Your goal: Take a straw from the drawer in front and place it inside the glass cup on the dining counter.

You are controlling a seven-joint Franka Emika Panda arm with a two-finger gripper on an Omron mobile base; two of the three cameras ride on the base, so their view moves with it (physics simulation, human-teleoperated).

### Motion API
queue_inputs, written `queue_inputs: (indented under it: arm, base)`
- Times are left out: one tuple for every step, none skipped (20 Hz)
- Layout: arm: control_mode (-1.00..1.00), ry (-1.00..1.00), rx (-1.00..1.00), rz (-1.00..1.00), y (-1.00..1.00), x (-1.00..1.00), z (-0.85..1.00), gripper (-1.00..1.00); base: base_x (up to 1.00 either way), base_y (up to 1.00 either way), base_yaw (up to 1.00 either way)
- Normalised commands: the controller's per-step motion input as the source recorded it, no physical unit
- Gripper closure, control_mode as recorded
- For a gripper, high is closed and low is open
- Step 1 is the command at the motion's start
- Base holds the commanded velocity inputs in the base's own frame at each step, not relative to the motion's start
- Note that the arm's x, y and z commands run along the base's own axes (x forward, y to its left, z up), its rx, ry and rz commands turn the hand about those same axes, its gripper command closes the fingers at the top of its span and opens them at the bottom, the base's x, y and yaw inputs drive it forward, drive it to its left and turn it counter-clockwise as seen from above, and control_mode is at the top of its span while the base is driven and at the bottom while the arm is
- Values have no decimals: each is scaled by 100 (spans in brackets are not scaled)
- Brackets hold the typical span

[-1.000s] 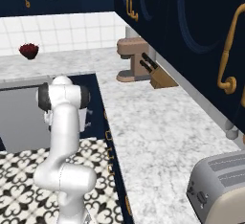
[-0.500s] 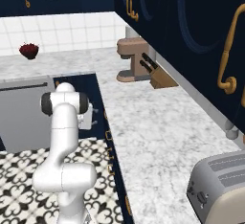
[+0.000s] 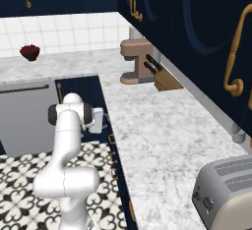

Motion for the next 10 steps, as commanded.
queue_inputs:
  arm:
    - [-100, 5, 0, 0, 0, 60, -38, -100]
    - [-100, 5, 0, 0, 0, 64, -35, -100]
    - [-100, 2, 0, 0, 0, 66, -33, -100]
    - [-100, 2, 0, 0, 0, 64, -36, -100]
    - [-100, 2, 0, 0, 0, 64, -36, -100]
    - [-100, 0, 0, 0, -6, 60, -31, -100]
    - [-100, 0, 0, 0, -10, 57, -29, -100]
    - [-100, 0, 0, 0, -9, 57, -29, -100]
    - [-100, 2, 0, 0, -9, 55, -30, -100]
    - [-100, 4, 0, 0, -3, 53, -33, -100]
  base:
    - [0, 0, 0]
    - [0, 0, 0]
    - [0, 0, 0]
    - [0, 0, 0]
    - [0, 0, 0]
    - [0, 0, 0]
    - [0, 0, 0]
    - [0, 0, 0]
    - [0, 0, 0]
    - [0, 0, 0]
